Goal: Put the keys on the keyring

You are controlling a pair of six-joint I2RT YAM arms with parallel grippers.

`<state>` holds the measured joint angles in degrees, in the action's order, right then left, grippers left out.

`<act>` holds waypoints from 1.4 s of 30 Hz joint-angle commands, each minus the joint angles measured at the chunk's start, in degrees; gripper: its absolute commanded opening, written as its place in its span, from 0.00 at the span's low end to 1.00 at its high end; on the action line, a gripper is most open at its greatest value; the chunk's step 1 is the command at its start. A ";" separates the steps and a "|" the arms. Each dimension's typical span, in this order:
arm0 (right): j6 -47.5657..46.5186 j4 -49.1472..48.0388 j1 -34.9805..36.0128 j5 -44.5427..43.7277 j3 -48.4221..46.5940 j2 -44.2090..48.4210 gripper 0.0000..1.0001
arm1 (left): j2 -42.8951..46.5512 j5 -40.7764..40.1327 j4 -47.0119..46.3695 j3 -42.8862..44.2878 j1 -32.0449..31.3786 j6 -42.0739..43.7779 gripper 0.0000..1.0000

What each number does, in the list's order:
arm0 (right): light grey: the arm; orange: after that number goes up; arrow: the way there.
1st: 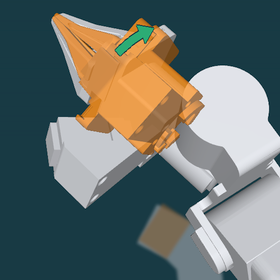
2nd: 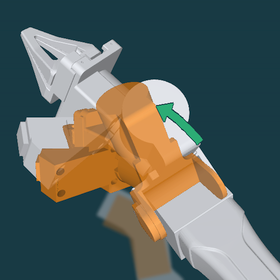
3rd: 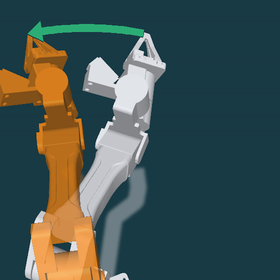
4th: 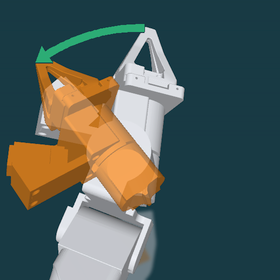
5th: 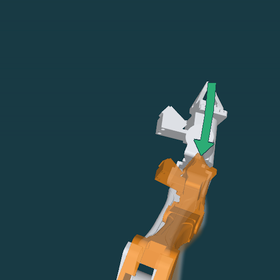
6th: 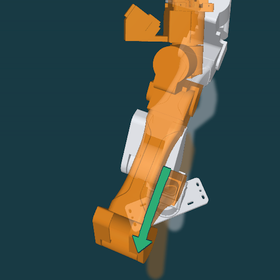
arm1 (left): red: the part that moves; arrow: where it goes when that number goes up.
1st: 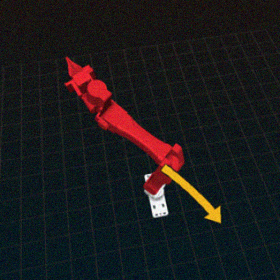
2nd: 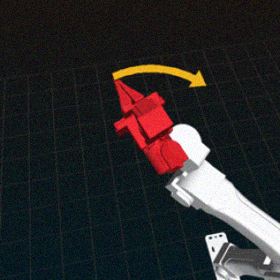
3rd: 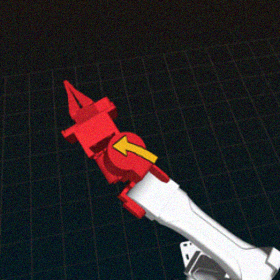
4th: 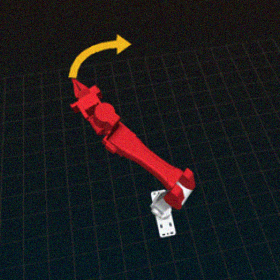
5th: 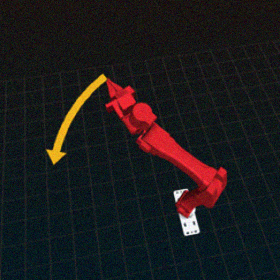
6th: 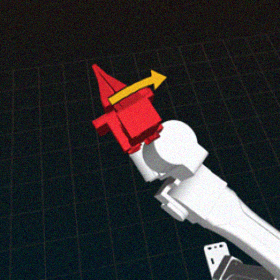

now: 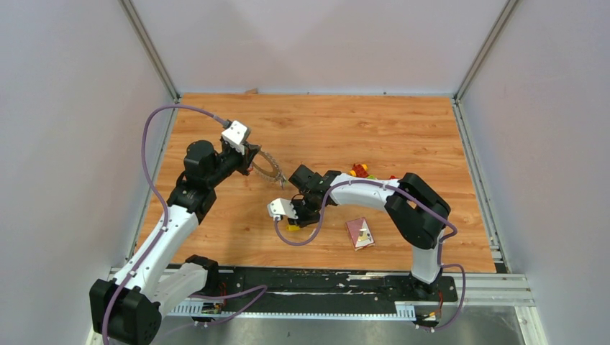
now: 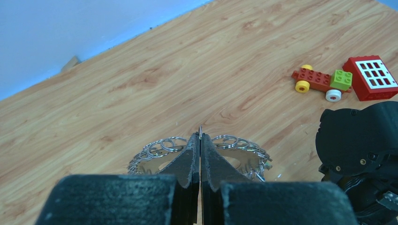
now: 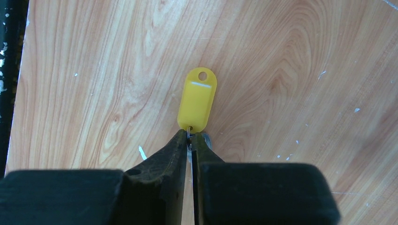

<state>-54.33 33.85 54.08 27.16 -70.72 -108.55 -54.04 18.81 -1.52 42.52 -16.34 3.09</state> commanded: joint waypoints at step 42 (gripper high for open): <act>24.73 -4.84 -17.35 26.42 3.79 38.56 0.00 | -0.37 25.87 4.05 5.97 -12.85 27.16 0.00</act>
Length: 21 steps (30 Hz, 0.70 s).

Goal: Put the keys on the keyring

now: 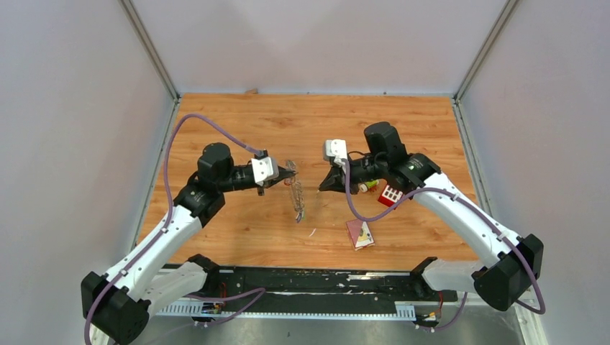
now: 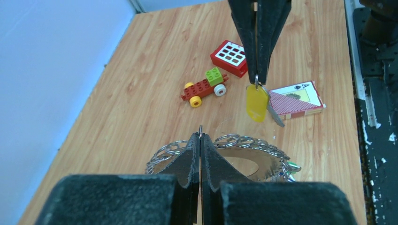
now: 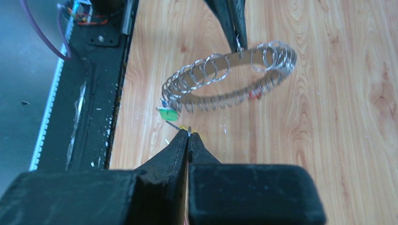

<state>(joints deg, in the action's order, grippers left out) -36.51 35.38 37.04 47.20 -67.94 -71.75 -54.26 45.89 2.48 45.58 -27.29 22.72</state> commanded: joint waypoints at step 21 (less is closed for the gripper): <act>21.08 -15.83 -0.40 5.83 0.05 -5.17 0.00 | 1.44 -3.66 0.33 -0.45 -6.75 14.70 0.00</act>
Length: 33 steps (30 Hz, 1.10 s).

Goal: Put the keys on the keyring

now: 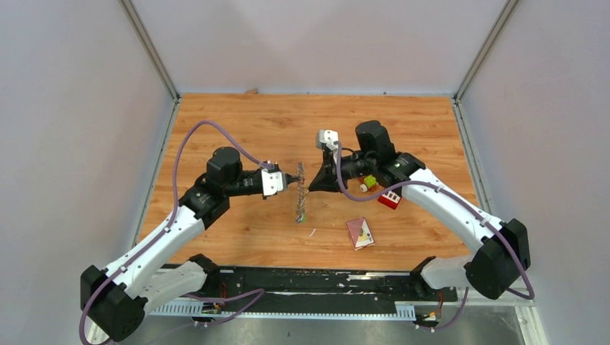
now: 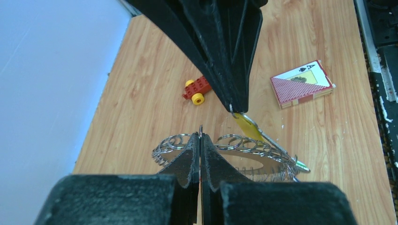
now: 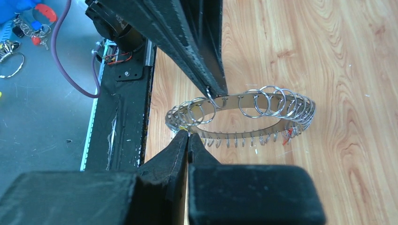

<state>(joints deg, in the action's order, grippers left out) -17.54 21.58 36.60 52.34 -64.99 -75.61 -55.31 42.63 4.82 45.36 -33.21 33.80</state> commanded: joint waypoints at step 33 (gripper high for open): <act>5.89 -3.23 -1.98 9.67 -6.78 -8.67 0.00 | 3.81 -2.43 0.87 -2.71 -2.97 10.46 0.00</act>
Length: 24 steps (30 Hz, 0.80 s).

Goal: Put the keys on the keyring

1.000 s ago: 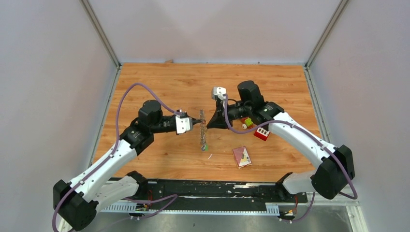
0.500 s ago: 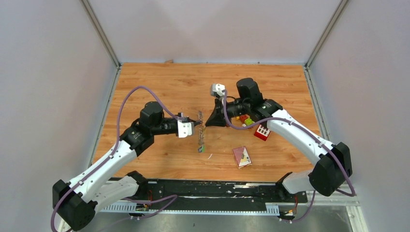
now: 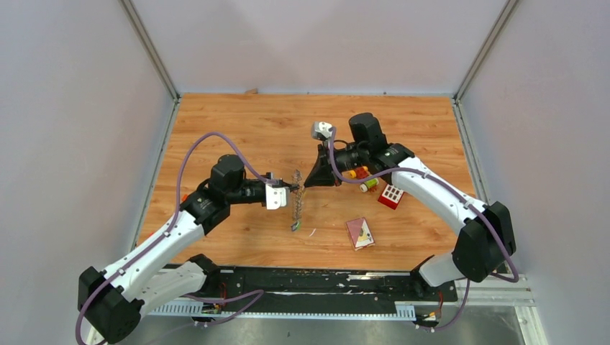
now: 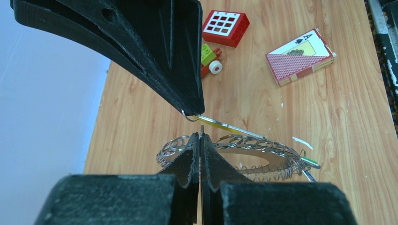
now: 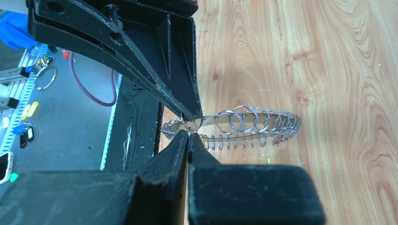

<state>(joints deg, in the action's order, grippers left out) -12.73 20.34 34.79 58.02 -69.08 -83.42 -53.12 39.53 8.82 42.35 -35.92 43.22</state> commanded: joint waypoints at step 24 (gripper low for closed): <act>0.41 -1.89 -0.28 6.32 -1.57 -1.92 0.00 | 2.39 -0.85 -8.37 -1.64 -0.30 -4.42 0.00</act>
<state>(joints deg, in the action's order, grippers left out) -12.27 20.25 34.79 62.35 -69.41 -84.79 -52.66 37.19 4.82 40.80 -35.97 39.81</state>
